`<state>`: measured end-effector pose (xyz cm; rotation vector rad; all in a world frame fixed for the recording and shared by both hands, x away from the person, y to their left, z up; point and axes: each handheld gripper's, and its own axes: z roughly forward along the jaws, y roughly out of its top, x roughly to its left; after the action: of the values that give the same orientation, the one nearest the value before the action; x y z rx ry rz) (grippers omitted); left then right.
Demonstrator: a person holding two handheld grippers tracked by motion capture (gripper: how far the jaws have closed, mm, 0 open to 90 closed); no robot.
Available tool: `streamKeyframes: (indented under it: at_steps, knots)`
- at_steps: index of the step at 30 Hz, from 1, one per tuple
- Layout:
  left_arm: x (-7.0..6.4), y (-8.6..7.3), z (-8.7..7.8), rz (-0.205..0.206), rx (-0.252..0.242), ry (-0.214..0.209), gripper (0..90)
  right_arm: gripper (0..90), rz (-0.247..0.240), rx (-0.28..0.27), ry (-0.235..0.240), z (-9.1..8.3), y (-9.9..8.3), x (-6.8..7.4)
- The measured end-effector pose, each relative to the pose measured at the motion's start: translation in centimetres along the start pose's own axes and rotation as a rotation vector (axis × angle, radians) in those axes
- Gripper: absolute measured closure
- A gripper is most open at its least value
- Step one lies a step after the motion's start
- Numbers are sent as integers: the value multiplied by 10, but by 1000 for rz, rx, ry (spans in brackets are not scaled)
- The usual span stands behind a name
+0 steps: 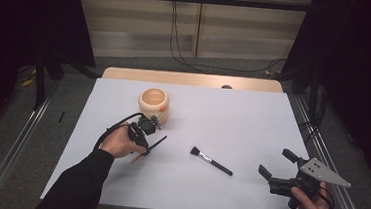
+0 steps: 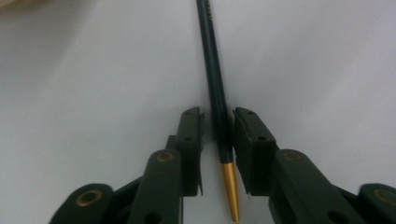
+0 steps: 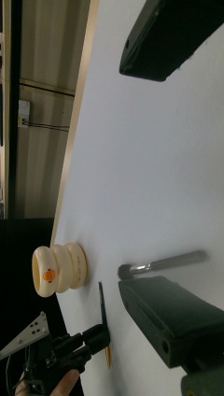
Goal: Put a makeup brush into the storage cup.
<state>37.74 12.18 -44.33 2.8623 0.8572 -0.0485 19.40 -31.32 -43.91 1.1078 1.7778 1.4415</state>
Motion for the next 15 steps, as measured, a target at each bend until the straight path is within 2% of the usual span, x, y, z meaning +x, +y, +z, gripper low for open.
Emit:
streamKeyframes:
  at_steps: [5,9,11,15]
  knots:
    - [-3,1,1,5,4,21,747,0,-2,-1,0,0,0,0]
    - [-1,1,1,-7,9,14,775,0,-3,1,2,0,0,0]
    - [-2,1,1,-26,7,26,797,0,0,-1,1,0,0,0]
    - [1,1,1,-20,12,8,835,0,-1,-1,1,0,0,0]
